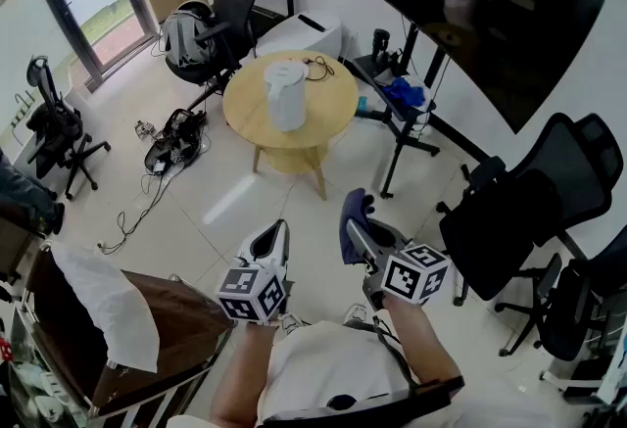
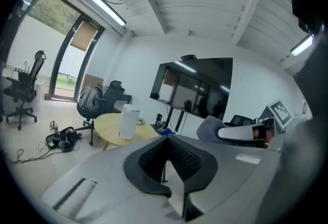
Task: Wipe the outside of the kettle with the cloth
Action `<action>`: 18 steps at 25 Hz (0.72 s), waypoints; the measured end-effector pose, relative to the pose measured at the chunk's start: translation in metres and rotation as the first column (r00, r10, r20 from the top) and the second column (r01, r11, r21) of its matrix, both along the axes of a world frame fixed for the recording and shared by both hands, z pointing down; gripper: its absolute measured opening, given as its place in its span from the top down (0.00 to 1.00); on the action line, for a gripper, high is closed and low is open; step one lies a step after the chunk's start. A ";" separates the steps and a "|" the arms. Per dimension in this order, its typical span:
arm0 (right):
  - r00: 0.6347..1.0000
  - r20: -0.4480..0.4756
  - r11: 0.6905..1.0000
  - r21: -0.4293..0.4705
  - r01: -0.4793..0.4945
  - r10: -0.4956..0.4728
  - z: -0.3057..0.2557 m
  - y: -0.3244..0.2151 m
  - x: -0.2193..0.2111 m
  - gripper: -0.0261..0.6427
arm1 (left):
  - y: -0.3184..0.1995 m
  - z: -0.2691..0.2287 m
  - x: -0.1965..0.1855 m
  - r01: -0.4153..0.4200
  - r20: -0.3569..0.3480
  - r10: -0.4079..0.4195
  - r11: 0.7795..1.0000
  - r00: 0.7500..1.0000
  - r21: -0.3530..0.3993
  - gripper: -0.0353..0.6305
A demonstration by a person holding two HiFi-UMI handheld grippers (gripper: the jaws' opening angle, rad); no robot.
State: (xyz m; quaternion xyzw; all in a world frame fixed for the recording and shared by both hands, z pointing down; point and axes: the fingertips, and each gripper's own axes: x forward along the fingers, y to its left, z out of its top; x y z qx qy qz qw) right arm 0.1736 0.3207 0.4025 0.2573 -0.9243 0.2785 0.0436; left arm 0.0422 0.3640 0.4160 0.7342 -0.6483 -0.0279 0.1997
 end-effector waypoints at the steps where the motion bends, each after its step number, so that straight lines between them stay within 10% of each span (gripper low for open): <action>1: 1.000 0.003 1.000 0.001 -0.002 0.002 -0.001 -0.001 0.000 0.86 | -0.001 0.001 -0.001 -0.001 0.001 0.001 1.000 1.000 -0.002 0.94; 18: 0.999 0.035 0.999 -0.037 0.013 -0.012 0.006 -0.023 0.014 0.86 | -0.029 0.008 0.021 -0.012 0.022 0.013 0.999 1.000 -0.035 0.94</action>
